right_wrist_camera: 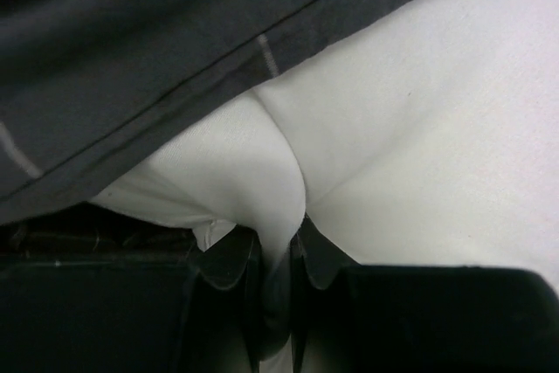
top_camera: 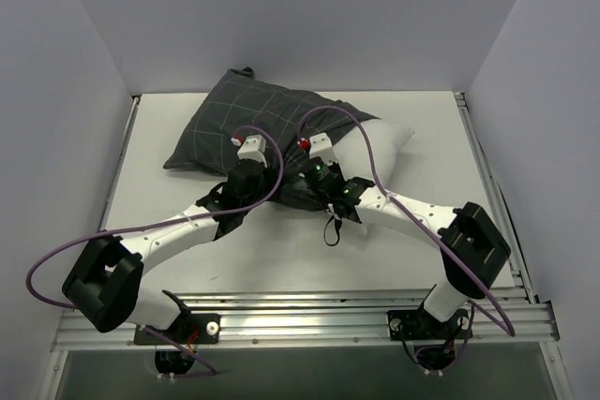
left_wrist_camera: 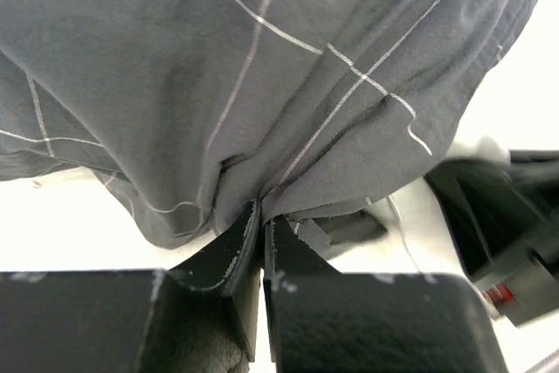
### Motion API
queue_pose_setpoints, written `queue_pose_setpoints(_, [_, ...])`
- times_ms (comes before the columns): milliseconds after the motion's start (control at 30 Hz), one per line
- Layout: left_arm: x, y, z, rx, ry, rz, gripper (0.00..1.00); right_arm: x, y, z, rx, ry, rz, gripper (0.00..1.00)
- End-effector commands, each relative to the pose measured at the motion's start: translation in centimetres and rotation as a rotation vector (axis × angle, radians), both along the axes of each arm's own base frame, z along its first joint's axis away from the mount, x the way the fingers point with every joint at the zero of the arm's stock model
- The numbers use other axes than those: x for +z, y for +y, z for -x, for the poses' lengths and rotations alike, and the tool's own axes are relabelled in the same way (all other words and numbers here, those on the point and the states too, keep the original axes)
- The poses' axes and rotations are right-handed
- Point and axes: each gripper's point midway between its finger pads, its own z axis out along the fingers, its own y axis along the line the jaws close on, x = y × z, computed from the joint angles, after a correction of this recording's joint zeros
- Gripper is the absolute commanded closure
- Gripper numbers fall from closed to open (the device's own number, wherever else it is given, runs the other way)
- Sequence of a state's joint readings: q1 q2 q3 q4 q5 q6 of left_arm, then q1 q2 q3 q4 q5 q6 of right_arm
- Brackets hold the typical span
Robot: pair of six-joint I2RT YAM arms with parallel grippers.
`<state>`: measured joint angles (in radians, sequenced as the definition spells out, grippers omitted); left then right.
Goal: Remove the pillowcase from the pillow
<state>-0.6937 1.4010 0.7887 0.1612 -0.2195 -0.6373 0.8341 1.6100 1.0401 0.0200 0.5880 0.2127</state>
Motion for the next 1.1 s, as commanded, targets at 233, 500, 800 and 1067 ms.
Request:
queue_pose_setpoints(233, [3.7, 9.6, -5.2, 0.448, -0.017, -0.138, 0.98, 16.6, -1.8, 3.1, 0.082, -0.085, -0.258, 1.0])
queue_pose_setpoints(500, [6.9, 7.9, -4.0, 0.319, -0.037, 0.089, 0.34, 13.9, -0.7, 6.1, 0.256, 0.042, -0.421, 1.0])
queue_pose_setpoints(800, [7.1, 14.4, -2.7, 0.539, 0.037, 0.205, 0.06, 11.6, 1.3, 7.3, 0.338, 0.097, -0.504, 1.0])
queue_pose_setpoints(1067, [9.3, 13.9, -4.1, 0.355, -0.057, 0.437, 0.04, 10.1, 1.9, 7.4, 0.344, 0.113, -0.525, 1.0])
